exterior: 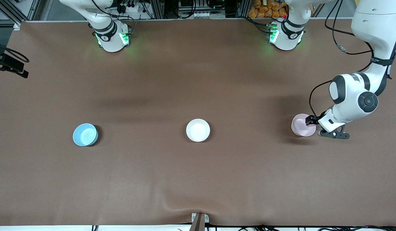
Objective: Stack pink and blue bowls on white bowl
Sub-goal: 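Grasp the pink bowl with the left gripper while the right gripper reaches the blue bowl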
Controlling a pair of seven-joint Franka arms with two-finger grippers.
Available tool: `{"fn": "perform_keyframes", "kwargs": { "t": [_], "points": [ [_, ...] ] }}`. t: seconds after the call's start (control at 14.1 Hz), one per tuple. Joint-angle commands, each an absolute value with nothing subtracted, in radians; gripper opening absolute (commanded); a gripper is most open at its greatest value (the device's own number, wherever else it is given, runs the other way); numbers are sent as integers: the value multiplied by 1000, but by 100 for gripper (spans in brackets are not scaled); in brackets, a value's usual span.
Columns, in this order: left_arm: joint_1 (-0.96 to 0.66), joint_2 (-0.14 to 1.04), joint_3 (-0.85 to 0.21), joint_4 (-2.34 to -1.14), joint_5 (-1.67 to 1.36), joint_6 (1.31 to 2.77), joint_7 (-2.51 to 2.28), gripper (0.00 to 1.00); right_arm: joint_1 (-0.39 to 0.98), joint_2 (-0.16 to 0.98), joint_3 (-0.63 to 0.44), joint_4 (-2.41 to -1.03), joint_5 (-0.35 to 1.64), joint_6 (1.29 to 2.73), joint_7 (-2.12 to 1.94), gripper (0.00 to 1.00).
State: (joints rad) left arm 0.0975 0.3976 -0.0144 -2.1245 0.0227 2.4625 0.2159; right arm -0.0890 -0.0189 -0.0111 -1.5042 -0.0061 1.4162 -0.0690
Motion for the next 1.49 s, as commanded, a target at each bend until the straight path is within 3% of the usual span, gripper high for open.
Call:
{"fn": "perform_keyframes", "kwargs": {
  "t": [0.0, 0.14, 0.28, 0.57, 0.92, 1.14, 1.42],
  "points": [
    [110, 394, -23, -2123, 40, 2473, 224, 48, -107, -9, 3, -1491, -17, 1414, -72, 100],
    [114, 396, -25, -2123, 37, 2473, 225, 36, -117, 1, 3, -1493, -18, 1413, -74, 100],
    [115, 399, -25, -2122, 34, 2473, 227, 31, -115, 12, 5, -1489, -23, 1413, -71, 100],
    [115, 397, -26, -2117, 31, 2473, 230, 0, -112, 138, 6, -1447, -25, 1425, -69, 100],
    [113, 342, -37, -2094, -6, 2416, 229, 0, -112, 277, 8, -1425, -12, 1505, -78, 100],
    [106, 325, -61, -1958, -121, 2210, 226, 0, -120, 365, 6, -1428, -23, 1569, -87, 100],
    [103, 328, -156, -1847, -129, 2126, 115, 0, -153, 431, 6, -1428, -21, 1617, -87, 100]
  ]
}}
